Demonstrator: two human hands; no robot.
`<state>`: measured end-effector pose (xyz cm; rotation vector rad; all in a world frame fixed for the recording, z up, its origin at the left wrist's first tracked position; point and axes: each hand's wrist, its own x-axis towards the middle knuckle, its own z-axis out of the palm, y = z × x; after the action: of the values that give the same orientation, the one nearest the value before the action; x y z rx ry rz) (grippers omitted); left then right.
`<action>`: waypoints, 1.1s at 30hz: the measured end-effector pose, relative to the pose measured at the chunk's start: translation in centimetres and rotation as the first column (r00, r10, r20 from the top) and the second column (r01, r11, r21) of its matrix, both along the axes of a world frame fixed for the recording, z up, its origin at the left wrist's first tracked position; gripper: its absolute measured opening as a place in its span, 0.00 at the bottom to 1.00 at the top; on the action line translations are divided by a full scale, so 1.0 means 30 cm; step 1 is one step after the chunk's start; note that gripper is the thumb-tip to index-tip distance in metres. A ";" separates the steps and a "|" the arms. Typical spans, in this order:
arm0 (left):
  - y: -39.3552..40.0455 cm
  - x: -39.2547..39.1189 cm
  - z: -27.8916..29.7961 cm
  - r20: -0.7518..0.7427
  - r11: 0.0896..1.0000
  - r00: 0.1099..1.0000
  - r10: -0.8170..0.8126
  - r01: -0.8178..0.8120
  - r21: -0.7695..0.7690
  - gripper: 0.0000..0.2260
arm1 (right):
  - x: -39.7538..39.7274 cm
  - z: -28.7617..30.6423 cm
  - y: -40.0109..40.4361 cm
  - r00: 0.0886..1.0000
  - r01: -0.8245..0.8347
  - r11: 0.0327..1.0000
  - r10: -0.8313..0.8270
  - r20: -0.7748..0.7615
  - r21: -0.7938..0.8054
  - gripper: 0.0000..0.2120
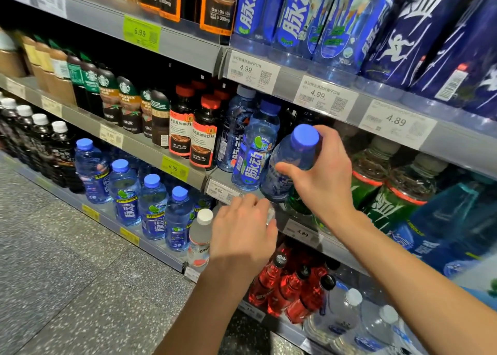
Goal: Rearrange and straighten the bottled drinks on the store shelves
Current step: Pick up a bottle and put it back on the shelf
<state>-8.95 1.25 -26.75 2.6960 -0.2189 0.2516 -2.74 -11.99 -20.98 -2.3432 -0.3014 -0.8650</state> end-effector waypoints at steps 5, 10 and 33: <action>-0.006 0.000 0.002 0.003 1.000 1.000 0.003 -0.003 -0.007 0.16 | 0.020 0.040 0.007 0.996 0.066 0.989 -0.074 -0.053 -0.131 0.40; -0.030 0.005 0.004 -0.010 1.000 1.000 -0.023 0.023 -0.002 0.15 | 0.060 0.090 0.042 0.977 0.150 0.919 -0.194 -0.087 -0.365 0.28; -0.033 0.005 -0.015 0.086 1.000 0.996 0.013 -0.011 -0.018 0.15 | -0.001 0.065 0.018 0.991 0.088 0.849 -0.128 -0.041 -0.521 0.24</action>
<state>-8.79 0.26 -27.21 2.6726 -0.2251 0.3720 -2.76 -11.44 -19.03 -2.9132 -0.4169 -0.8193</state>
